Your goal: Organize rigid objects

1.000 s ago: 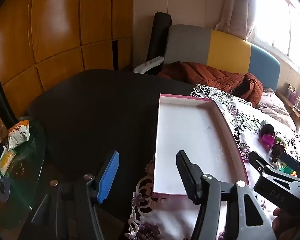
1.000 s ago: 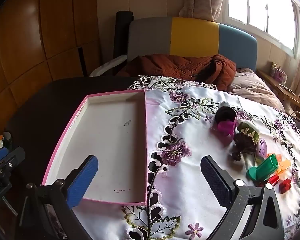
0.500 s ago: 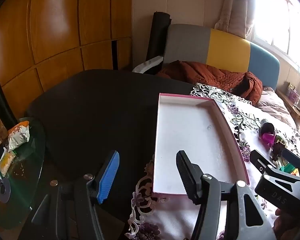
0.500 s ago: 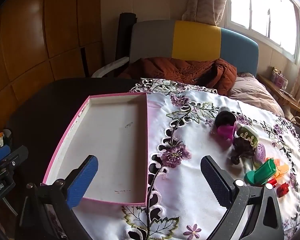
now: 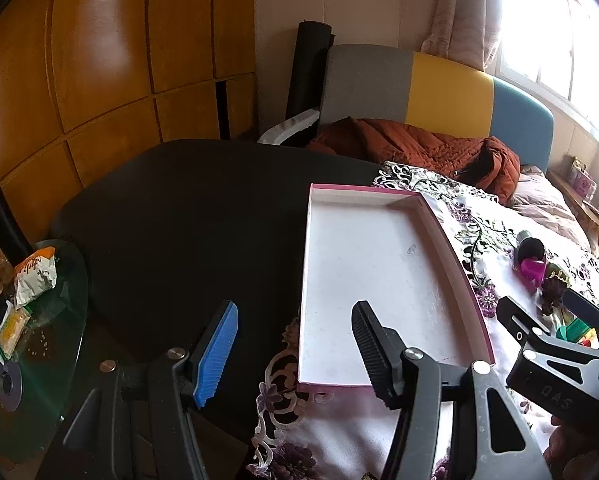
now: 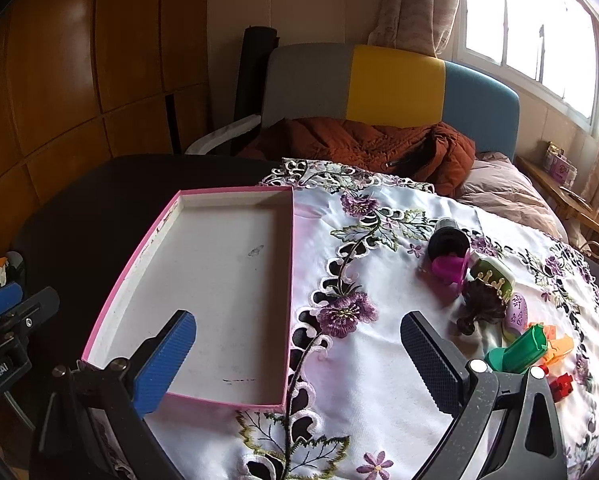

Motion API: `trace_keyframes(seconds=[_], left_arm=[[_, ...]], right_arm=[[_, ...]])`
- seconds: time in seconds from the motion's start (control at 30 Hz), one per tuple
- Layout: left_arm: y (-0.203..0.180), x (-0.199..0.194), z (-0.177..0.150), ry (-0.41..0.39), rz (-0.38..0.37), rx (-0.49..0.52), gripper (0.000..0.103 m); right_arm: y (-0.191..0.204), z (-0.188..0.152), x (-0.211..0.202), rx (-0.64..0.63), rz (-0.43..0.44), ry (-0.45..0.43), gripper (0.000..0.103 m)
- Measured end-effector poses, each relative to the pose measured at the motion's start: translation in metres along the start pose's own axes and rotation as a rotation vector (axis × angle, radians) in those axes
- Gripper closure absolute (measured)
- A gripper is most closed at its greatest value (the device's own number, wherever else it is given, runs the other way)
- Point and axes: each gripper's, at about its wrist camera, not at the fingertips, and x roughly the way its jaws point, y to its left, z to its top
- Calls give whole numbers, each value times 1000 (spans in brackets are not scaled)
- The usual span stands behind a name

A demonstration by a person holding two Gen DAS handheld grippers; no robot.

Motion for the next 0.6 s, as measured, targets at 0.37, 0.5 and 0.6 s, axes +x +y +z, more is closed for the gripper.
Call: trace_keyframes(seconds=[0.37, 0.5, 0.6], left_arm=[[-9, 3, -4, 31, -184, 41, 43], [-13, 4, -5, 32, -231, 40, 42], [-13, 4, -6, 29, -232, 37, 42]], right_arm=[[-21, 5, 7, -29, -19, 18, 0], [-26, 5, 13, -61, 3, 41, 0], [-33, 9, 13, -78, 6, 39, 0]])
